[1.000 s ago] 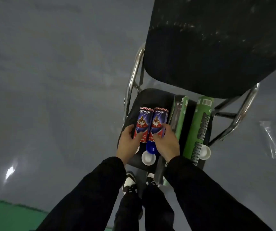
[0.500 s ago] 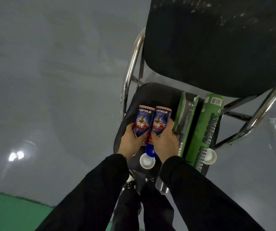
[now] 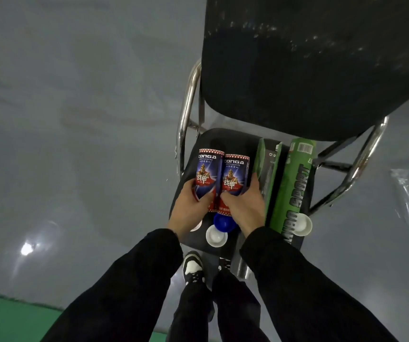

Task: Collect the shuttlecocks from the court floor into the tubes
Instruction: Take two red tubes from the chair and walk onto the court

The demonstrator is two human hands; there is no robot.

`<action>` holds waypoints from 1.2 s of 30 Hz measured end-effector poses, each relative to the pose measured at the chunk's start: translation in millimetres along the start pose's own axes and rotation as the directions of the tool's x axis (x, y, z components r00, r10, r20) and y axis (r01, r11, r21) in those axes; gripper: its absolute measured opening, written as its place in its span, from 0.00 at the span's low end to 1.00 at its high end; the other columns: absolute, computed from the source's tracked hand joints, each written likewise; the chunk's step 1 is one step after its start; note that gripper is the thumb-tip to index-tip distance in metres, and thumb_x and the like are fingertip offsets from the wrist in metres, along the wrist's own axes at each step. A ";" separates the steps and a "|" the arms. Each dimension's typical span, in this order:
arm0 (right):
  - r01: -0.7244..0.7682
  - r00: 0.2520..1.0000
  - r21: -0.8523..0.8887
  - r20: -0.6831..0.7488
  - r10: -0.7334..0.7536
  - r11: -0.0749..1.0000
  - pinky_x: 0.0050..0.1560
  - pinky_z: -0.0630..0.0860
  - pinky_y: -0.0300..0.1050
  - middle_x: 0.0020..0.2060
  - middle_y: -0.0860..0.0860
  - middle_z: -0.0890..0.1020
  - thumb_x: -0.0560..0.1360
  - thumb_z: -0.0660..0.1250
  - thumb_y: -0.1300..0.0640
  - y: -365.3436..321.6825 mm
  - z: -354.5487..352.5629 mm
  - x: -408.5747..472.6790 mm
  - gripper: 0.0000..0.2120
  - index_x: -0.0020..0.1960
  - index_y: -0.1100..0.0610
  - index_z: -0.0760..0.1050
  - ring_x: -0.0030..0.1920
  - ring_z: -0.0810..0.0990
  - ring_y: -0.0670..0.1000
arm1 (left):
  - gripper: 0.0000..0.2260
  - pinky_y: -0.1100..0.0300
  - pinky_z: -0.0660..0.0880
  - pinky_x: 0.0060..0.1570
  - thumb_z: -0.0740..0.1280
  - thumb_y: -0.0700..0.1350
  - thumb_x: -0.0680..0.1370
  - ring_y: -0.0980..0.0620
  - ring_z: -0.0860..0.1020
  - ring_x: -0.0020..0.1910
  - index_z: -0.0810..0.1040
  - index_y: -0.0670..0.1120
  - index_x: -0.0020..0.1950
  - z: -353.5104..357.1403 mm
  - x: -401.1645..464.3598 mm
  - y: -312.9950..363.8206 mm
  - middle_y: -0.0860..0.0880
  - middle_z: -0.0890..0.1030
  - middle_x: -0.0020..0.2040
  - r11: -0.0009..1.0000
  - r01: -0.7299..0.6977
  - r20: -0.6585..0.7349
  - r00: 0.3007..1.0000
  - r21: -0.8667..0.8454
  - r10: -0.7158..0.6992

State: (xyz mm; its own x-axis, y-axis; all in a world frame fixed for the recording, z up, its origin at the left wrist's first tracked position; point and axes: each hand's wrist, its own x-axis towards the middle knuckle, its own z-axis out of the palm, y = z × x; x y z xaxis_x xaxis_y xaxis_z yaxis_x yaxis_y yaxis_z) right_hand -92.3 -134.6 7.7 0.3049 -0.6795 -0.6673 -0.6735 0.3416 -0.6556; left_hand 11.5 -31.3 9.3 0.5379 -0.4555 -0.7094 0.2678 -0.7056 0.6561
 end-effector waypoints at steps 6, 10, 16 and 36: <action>-0.121 0.978 0.269 0.197 0.069 0.956 0.54 0.81 0.46 0.54 0.53 0.86 0.74 0.74 0.59 -16.9 -48.0 -66.6 0.17 0.61 0.52 0.76 0.51 0.85 0.51 | 0.18 0.67 0.78 0.41 0.69 0.55 0.80 0.55 0.82 0.52 0.68 0.53 0.66 -19.2 -74.1 37.3 0.53 0.80 0.58 0.993 0.039 0.054 0.998 -0.111 -0.033; -0.140 0.984 0.397 0.155 0.084 0.907 0.58 0.82 0.53 0.53 0.54 0.87 0.75 0.74 0.55 -11.5 -73.3 -145.3 0.18 0.63 0.57 0.78 0.50 0.87 0.53 | 0.28 0.61 0.80 0.41 0.74 0.54 0.74 0.55 0.84 0.47 0.68 0.47 0.68 -28.8 -139.2 49.1 0.49 0.81 0.56 0.998 0.020 0.153 0.988 -0.064 -0.010; -0.123 0.986 0.528 -0.027 0.162 0.840 0.35 0.79 0.35 0.51 0.54 0.85 0.77 0.73 0.54 37.6 -109.5 -278.9 0.18 0.62 0.59 0.75 0.39 0.86 0.44 | 0.26 0.53 0.82 0.52 0.74 0.49 0.77 0.50 0.84 0.53 0.65 0.49 0.69 -19.6 -245.0 39.2 0.46 0.81 0.59 0.982 -0.049 0.422 0.906 0.183 -0.033; 0.411 0.728 0.897 -0.216 0.651 -0.162 0.38 0.80 0.48 0.67 0.58 0.76 0.62 0.80 0.43 382.3 -140.7 -744.4 0.50 0.78 0.46 0.61 0.48 0.81 0.57 | 0.28 0.52 0.80 0.45 0.63 0.71 0.77 0.47 0.80 0.58 0.67 0.66 0.75 181.9 -670.3 -147.4 0.50 0.79 0.67 0.636 -0.629 0.882 0.189 0.447 -0.432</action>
State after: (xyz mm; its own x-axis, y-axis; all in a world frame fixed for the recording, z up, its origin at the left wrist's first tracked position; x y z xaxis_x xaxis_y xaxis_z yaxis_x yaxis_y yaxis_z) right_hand -671.5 410.5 303.5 -0.3619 -0.4121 -0.8362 0.8386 0.2479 -0.4851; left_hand -533.9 279.3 341.3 -0.7191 -0.2595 -0.6447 -0.5251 -0.4048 0.7486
